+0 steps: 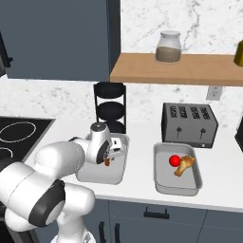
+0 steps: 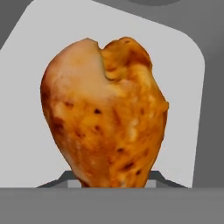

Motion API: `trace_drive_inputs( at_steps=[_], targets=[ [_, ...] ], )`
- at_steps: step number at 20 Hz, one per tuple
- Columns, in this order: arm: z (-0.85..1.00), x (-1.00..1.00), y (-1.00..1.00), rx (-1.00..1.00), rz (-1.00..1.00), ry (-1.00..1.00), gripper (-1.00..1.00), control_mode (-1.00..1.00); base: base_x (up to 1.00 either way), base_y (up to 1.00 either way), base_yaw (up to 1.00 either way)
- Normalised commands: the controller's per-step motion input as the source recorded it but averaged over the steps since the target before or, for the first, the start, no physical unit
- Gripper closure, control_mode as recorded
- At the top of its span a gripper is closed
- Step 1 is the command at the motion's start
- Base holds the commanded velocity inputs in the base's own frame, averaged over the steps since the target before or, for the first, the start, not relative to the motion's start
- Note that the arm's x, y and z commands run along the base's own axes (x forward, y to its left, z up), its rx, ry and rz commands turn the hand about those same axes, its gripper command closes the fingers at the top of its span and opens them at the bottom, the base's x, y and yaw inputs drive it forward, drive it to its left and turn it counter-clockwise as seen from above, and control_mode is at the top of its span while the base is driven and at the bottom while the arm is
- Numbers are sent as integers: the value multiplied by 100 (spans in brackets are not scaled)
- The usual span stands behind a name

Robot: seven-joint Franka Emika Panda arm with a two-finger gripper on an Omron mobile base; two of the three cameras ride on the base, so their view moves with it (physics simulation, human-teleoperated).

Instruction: Place one tomato and one chicken drumstick in each tupperware on the nearby counter, to pack two identical lunches.

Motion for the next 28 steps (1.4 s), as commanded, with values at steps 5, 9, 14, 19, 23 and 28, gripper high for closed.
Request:
trace_drive_inputs(
  at_steps=[5, 9, 14, 19, 23, 28],
  targets=[
    [-16, 29, 0, 0, 0, 0, -100, -100, 0, 0, 0],
    [6, 6, 0, 0, 0, 0, -100, -100, 0, 0, 0],
    [67, -58, -1, 0, 0, -7, -100, -100, 0, 0, 0],
    [77, -98, 3, 0, -3, -1, -100, -100, 0, 0, 0],
    [61, -95, 48, 0, -14, -16, -100, -100, 0, 0, 0],
    [76, -59, 60, 0, -26, -30, -100, -100, 0, 0, 0]
  ],
)
